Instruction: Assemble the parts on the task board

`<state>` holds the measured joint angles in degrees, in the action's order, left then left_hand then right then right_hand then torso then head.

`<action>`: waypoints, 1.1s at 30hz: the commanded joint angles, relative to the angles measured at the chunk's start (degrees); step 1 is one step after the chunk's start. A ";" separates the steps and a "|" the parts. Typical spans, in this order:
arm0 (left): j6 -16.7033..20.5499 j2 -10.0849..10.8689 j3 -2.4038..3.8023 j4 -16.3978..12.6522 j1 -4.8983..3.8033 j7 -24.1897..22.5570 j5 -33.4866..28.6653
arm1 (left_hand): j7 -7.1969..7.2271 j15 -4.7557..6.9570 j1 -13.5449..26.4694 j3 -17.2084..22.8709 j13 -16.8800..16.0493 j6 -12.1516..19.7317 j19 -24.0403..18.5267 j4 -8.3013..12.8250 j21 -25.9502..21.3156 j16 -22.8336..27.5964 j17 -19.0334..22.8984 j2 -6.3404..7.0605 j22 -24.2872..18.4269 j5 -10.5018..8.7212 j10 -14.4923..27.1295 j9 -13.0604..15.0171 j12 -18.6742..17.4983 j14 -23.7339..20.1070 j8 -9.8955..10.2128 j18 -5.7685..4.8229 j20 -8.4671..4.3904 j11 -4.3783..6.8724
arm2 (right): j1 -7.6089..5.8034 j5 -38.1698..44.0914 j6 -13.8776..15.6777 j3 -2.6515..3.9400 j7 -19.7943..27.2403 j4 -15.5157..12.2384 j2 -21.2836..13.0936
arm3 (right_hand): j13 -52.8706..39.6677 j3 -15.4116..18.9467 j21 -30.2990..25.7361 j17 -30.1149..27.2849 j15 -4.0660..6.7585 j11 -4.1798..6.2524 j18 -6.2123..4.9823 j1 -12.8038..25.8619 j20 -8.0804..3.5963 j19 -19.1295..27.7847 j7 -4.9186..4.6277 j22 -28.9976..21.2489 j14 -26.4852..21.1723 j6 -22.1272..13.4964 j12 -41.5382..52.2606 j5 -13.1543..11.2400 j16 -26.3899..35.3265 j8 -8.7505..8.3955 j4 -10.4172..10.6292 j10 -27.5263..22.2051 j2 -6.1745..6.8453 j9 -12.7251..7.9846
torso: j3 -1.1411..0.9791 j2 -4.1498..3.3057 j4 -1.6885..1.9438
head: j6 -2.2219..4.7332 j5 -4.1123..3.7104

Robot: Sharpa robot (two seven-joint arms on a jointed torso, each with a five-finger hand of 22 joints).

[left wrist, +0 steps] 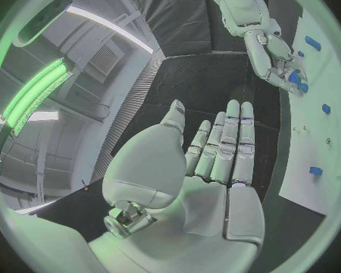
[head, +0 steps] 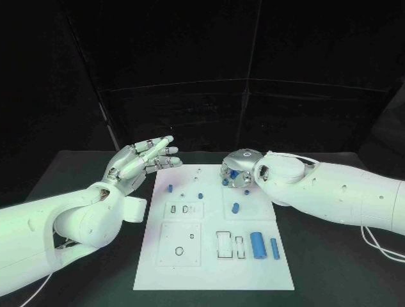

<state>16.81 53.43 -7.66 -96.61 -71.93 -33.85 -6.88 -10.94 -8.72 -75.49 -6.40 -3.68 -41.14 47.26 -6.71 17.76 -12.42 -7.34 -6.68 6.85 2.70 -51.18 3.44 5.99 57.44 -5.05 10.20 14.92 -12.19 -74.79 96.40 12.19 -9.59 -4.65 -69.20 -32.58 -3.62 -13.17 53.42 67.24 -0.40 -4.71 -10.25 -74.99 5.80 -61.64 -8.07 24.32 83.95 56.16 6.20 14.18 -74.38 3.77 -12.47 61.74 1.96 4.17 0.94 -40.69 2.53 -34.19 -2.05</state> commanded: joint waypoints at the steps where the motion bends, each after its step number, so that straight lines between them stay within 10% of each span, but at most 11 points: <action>1: -0.52 -0.06 0.05 -0.06 -0.12 -0.10 0.39 | -4.59 -0.42 -0.13 0.01 0.07 0.38 -0.08 0.33 -0.20 0.20 0.07 -0.40 -0.08 0.08 0.11 -0.08 -0.13 0.11 0.24 0.19 0.34 -0.12 | -0.10 -0.86 -1.32 0.02 0.76 0.17 0.25 | 0.07 -0.52 0.36 0.04 0.50 -0.11 -0.36 0.00 -0.55 0.03 0.09 0.07 2.35 0.52 0.07 -0.07 -0.32 0.24 0.11 0.52 -0.79 0.09 | 0.00 -0.03 -0.02 | -0.11 0.21; 33: -0.73 -0.45 0.05 0.34 -0.25 0.50 0.39 | -4.67 -0.45 -0.05 -0.02 0.07 0.54 -0.08 0.32 -0.27 0.30 0.07 -0.54 -0.14 0.08 0.20 -0.09 -0.28 0.11 0.36 0.19 0.37 -0.18 | 0.43 -2.13 -4.19 0.03 1.83 3.75 2.79 | 0.06 -6.57 1.40 0.78 0.39 -0.27 -0.32 1.64 -0.34 0.48 -0.29 0.51 2.34 2.40 -1.37 -0.94 -1.35 0.13 1.88 2.64 -1.20 0.10 | 0.01 -0.18 -0.07 | -1.26 0.49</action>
<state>16.80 53.07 -7.65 -96.28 -72.07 -33.35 -6.86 -10.94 -8.72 -75.48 -6.39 -3.69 -41.14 47.26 -6.71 17.76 -12.42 -7.34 -6.68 6.79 2.70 -51.18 3.42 6.00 57.44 -5.06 10.20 14.92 -12.19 -74.42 94.33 9.28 -9.51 -3.31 -65.50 -29.87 -3.52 -19.41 54.57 67.95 -0.40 -4.91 -10.26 -73.78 5.61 -61.44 -8.41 24.75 83.95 58.14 5.20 13.52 -75.54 3.77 -10.54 63.99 0.68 4.20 0.94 -40.84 2.53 -35.38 -1.58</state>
